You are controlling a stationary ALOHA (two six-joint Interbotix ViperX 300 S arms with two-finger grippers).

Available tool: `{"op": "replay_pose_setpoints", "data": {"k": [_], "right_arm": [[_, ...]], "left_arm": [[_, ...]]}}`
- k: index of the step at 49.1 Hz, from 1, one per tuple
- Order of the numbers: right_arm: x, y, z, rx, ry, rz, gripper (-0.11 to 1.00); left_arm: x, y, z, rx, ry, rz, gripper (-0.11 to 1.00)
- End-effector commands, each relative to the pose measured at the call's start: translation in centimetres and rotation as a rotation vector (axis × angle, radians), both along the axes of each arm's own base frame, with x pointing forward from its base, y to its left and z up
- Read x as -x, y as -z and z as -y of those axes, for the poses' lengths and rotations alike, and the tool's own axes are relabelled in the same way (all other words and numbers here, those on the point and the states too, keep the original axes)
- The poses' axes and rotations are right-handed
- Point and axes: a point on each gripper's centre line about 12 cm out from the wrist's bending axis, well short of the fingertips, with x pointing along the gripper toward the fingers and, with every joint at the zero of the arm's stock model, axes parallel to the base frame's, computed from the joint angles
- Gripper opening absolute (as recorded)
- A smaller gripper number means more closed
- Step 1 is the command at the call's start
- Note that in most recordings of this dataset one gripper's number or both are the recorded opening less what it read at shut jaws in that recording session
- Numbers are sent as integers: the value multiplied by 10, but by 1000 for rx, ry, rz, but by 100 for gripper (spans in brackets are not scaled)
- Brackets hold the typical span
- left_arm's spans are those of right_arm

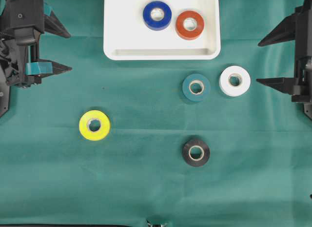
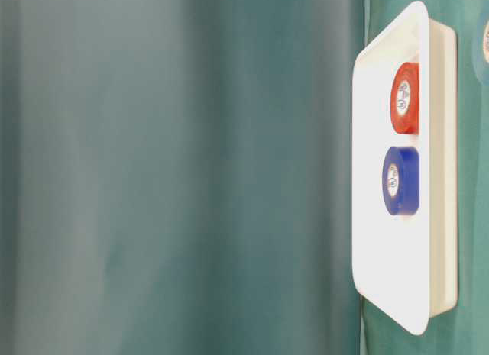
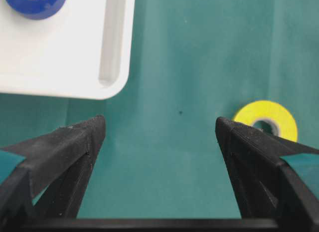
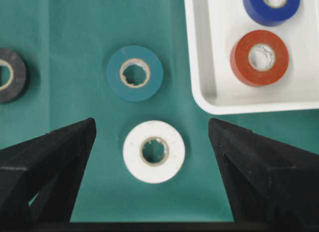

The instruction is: Pick up the tape from a random location and place it into the white case.

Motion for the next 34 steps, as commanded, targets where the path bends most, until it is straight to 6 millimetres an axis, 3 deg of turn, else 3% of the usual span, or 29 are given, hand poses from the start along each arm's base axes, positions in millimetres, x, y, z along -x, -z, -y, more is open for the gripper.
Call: {"op": "replay_pose_setpoints", "data": {"k": [1, 19, 34], "right_arm": [[-1, -5, 0, 0, -3, 21, 90], [-2, -6, 0, 1, -5, 33, 90], [-2, -6, -1, -1, -5, 32, 90]], "left_arm": [[-2, -10, -1, -2, -4, 34, 98], [-2, -10, 1, -2, 5, 34, 98], [-3, -9, 34, 5, 134, 34, 98]]}}
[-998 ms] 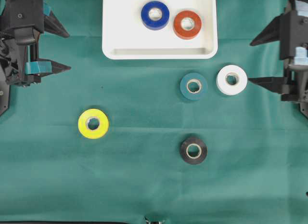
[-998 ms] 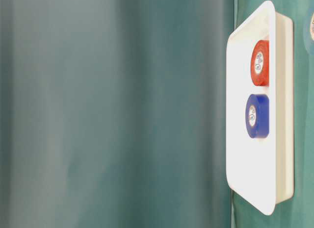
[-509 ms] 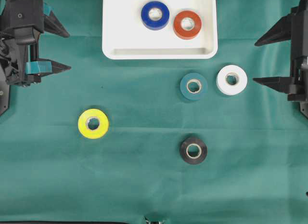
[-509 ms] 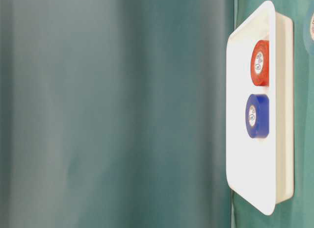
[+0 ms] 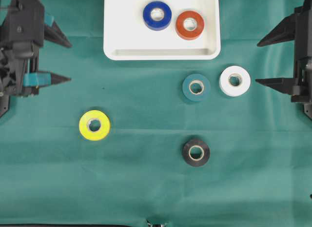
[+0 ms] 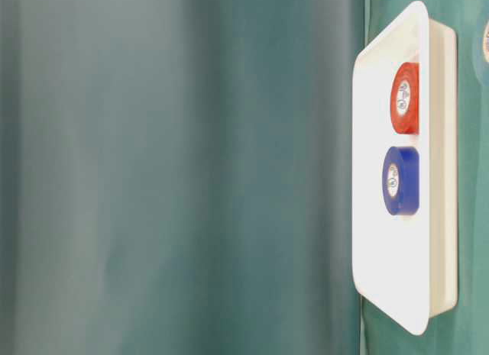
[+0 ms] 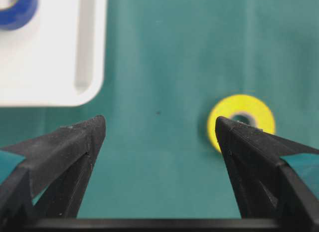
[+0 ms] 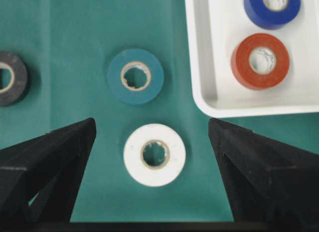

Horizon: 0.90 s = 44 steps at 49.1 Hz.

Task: Pick up the tape from a random location and place it into the white case.
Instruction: 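Swing the open left gripper right over the black tape roll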

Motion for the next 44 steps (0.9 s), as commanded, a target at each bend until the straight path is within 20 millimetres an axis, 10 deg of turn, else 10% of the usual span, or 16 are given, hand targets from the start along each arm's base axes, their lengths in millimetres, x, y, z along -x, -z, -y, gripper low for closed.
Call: {"op": "replay_pose_setpoints", "data": {"k": [1, 44], "right_arm": [[-1, -6, 0, 1, -3, 21, 90], [-3, -4, -1, 1, -3, 14, 90]], "left_arm": [[-2, -9, 13, 2, 51, 32, 98], [-23, -9, 49, 7, 183, 61, 98]]}}
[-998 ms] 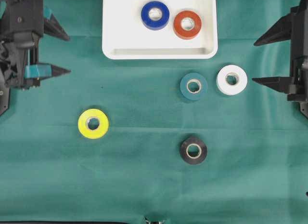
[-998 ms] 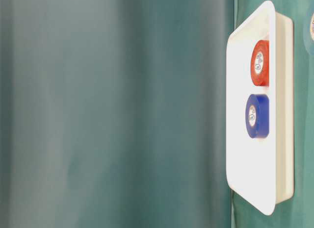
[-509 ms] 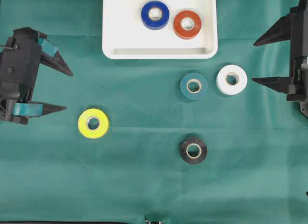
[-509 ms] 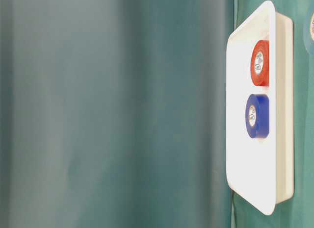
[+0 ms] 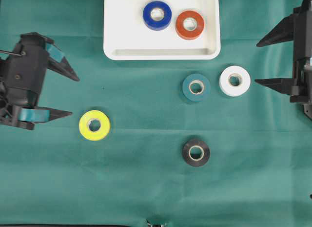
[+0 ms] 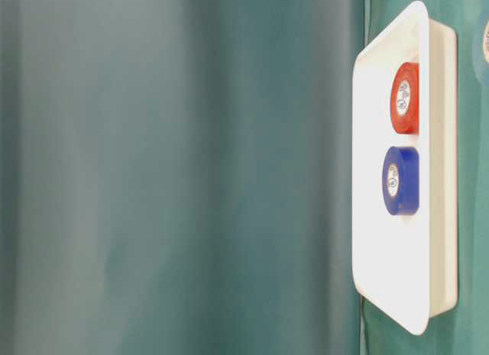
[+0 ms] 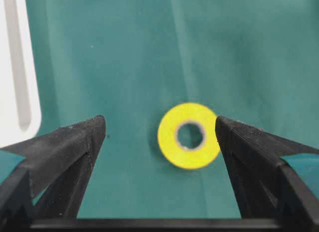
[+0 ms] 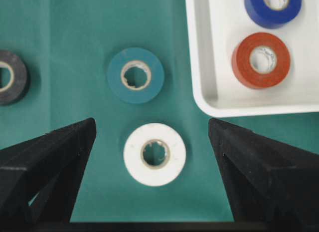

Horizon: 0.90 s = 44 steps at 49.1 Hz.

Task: Pick up the tape from a random location and place it into the white case.
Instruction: 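Swing the open left gripper right over the black tape roll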

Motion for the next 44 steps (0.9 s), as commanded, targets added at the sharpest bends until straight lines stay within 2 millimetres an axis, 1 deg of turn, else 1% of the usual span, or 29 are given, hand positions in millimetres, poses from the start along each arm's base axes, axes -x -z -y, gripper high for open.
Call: {"op": "replay_pose_setpoints", "data": {"k": [1, 7, 16, 36, 44], "right_arm": [[-2, -5, -1, 2, -4, 17, 90], [-3, -4, -1, 0, -3, 15, 90], [-3, -4, 0, 3, -4, 15, 90], [-4, -5, 1, 26, -11, 21, 90], [-4, -6, 2, 37, -13, 23, 90]], "left_arm": [[-11, -11, 4, 7, 8, 32, 98], [-31, -11, 11, 6, 22, 25, 98], [-68, -16, 24, 4, 44, 18, 98], [-146, -48, 45, 11, 67, 90, 98], [-170, -55, 51, 12, 72, 105, 98]]}}
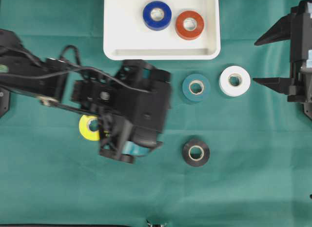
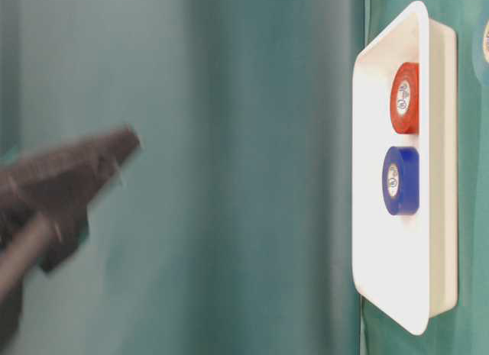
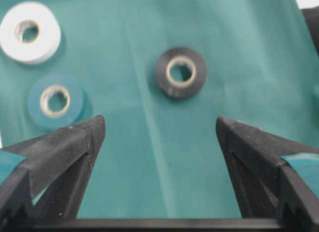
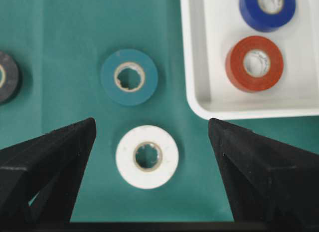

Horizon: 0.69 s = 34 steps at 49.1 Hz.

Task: Pick up the tape from a random location and place it into the white case.
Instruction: 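Swing the open left gripper right over the black tape roll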

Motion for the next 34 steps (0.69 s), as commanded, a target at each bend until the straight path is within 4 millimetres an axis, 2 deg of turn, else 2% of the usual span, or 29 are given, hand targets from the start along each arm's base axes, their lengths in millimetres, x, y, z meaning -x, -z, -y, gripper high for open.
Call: {"op": "replay_pose_setpoints", "data": {"k": [1, 16, 34], "right_arm": [[-1, -7, 0, 5, -2, 25, 90], [-2, -7, 1, 16, -6, 28, 90], [-2, -7, 1, 14, -3, 27, 90]], "left_arm": [[-10, -22, 5, 9, 7, 53, 98], [-43, -25, 13, -23, 32, 22, 98], [-60, -26, 16, -60, 65, 7, 98]]}}
